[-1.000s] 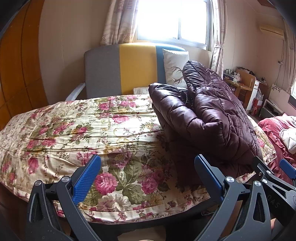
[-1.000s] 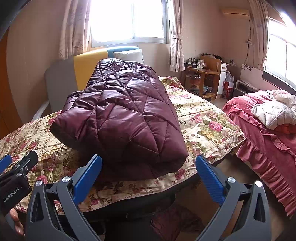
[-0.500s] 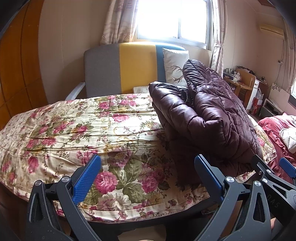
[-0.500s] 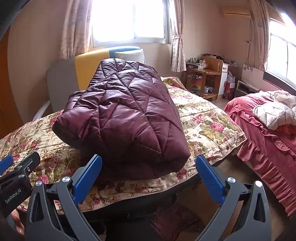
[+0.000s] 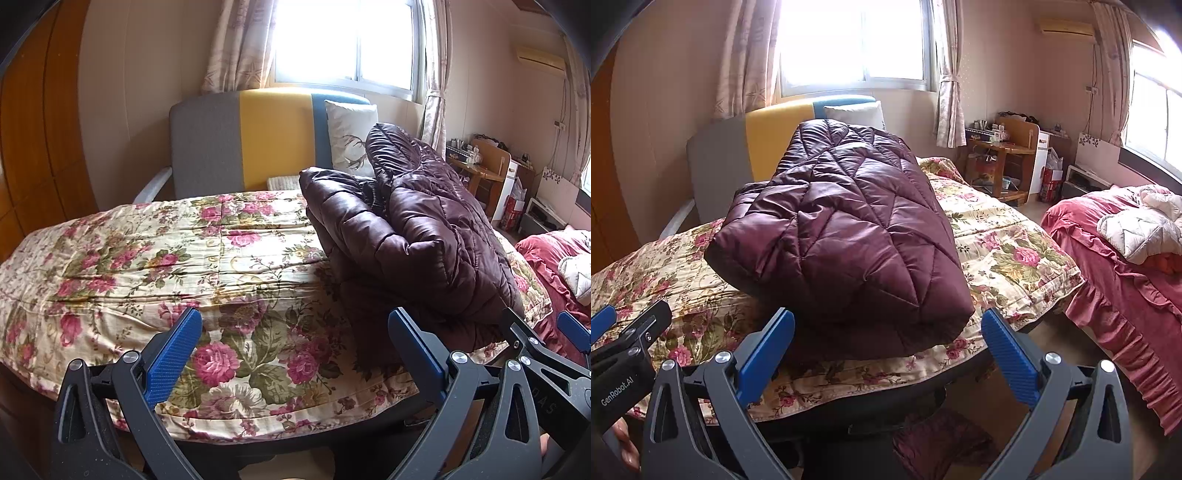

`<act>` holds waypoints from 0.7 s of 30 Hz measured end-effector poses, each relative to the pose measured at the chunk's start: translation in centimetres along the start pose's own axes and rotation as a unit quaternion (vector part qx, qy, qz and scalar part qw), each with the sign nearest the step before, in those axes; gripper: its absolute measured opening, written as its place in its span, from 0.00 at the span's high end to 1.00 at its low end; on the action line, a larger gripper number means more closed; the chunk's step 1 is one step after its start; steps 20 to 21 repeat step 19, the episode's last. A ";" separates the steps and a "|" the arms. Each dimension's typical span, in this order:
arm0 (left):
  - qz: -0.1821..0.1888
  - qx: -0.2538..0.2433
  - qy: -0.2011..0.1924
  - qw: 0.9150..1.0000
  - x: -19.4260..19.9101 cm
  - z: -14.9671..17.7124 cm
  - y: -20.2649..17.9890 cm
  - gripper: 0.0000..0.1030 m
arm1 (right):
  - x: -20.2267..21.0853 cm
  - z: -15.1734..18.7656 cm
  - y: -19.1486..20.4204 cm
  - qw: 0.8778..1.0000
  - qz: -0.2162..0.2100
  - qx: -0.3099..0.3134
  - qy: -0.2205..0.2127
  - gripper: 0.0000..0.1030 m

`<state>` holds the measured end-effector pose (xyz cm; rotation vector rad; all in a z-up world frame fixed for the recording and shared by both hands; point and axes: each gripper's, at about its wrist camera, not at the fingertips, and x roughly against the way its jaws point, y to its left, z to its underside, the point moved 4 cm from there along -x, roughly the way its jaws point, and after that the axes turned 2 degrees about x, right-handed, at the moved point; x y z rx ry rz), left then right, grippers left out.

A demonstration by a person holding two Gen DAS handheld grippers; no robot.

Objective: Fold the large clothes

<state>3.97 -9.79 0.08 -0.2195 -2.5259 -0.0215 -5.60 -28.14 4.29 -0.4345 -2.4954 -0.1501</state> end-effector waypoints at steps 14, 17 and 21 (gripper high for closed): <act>0.017 0.009 0.011 1.000 -0.8 0.2 0.4 0.03 | -0.6 -0.1 0.0 1.000 0.004 0.000 0.013 0.02; 0.015 0.001 0.004 1.000 -0.8 0.3 0.1 0.03 | -0.7 -0.1 -0.1 1.000 0.004 0.001 0.014 0.02; 0.013 -0.003 0.000 1.000 -0.8 0.3 0.0 0.03 | -0.9 -0.1 -0.1 1.000 0.004 0.001 0.018 0.02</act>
